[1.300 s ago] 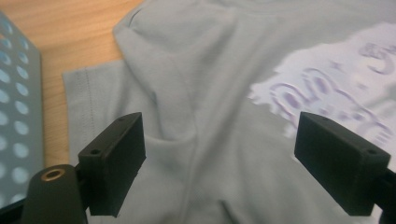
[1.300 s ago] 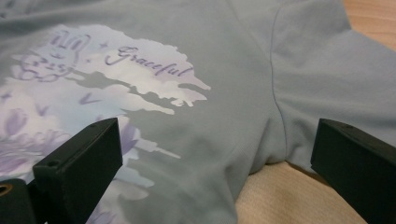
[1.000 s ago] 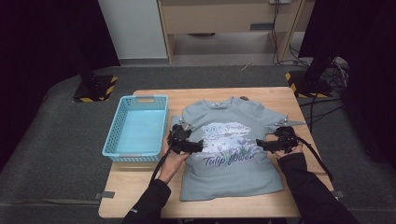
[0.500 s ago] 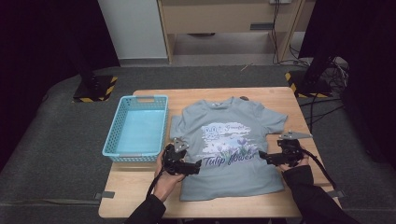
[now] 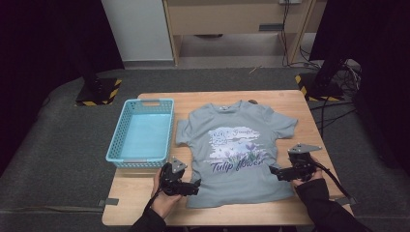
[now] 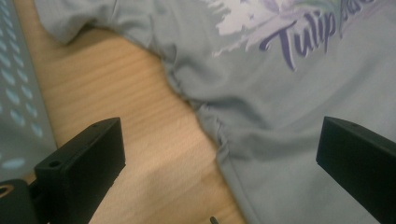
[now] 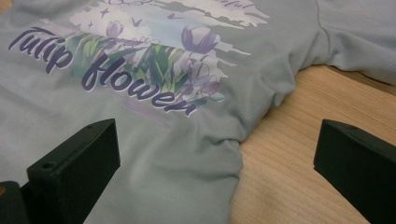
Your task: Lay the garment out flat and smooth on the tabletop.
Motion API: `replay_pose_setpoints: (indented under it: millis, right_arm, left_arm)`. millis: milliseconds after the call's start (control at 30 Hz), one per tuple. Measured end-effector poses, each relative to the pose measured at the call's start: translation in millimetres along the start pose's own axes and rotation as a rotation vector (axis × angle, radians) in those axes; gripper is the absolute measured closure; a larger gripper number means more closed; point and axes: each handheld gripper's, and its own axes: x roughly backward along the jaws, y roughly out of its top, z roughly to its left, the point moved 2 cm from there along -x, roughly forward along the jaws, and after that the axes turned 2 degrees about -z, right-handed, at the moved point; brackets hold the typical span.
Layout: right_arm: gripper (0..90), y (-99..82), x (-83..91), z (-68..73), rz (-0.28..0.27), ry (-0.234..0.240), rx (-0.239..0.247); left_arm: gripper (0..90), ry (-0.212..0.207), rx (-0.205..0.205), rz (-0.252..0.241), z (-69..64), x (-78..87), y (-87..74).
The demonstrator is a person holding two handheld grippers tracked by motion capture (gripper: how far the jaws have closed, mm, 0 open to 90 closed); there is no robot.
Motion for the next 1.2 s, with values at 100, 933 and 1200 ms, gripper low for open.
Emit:
replay_pose_setpoints:
  millis: [100, 933, 1200]
  right_arm:
    - [0.5, -1.3, 1.9, -0.5, 0.014, -0.013, 0.012]
    - [0.6, -17.2, 0.9, -36.5, 0.085, -0.047, -0.089]
    - [0.6, -23.3, -0.4, -48.3, 0.099, -0.061, -0.121]
  left_arm:
    - [0.1, 0.001, -0.005, 0.04, 2.1, 2.3, -8.0]
    - [1.3, 0.073, 0.009, 0.088, 46.1, 13.5, -29.2]
    - [1.1, 0.115, 0.025, 0.11, 65.3, 17.0, -37.3]
